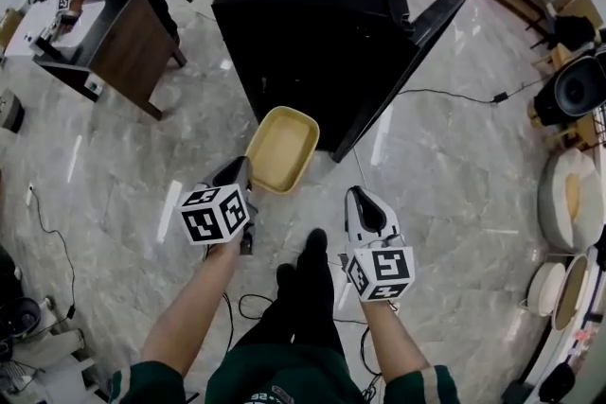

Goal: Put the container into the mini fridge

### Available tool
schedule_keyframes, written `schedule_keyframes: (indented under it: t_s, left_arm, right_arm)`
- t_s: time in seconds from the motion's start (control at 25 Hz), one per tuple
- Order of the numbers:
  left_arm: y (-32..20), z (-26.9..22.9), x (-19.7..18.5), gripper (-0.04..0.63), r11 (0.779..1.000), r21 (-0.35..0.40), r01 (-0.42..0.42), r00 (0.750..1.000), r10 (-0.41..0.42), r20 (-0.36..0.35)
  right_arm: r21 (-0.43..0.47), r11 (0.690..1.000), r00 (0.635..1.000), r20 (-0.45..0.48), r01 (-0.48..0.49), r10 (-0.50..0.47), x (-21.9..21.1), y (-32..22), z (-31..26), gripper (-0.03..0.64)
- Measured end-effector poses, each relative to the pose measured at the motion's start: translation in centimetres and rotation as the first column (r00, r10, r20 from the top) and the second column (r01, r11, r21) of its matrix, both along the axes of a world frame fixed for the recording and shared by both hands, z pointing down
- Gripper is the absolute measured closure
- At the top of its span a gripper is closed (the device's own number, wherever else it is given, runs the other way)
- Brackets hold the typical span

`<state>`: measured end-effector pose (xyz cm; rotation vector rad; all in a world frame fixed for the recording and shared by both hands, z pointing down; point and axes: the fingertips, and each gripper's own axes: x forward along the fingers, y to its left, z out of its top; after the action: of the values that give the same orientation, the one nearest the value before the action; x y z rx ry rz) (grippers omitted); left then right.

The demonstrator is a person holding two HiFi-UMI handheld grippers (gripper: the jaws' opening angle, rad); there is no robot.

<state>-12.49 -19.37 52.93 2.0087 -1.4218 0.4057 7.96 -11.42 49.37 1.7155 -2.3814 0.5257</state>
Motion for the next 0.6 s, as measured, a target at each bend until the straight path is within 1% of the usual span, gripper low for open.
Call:
schedule_keyframes:
  t_s: [0.32, 0.48, 0.6]
  left_arm:
    - [-5.9, 2.8, 1.1, 0.568, 1.000, 0.020, 0.003, 0.999, -0.004, 0.053]
    - [-8.4, 4.9, 1.4, 0.568, 1.000, 0.003, 0.019, 0.999, -0.019, 0.039]
    - [-10.6, 5.6, 1.4, 0.568, 0.999, 0.010, 0.040, 0.999, -0.040, 0.032]
  right_arm:
    - [0.022, 1.000, 1.000, 0.005, 0.010, -0.010, 0.0, -5.4, 2.9, 0.580]
    - [0.027, 0.999, 0.999, -0.006, 0.044, -0.043, -0.6, -6.9, 4.4, 0.580]
    - [0.027, 0.998, 0.998, -0.013, 0.065, -0.064, -1.1, -8.3, 5.3, 0.580]
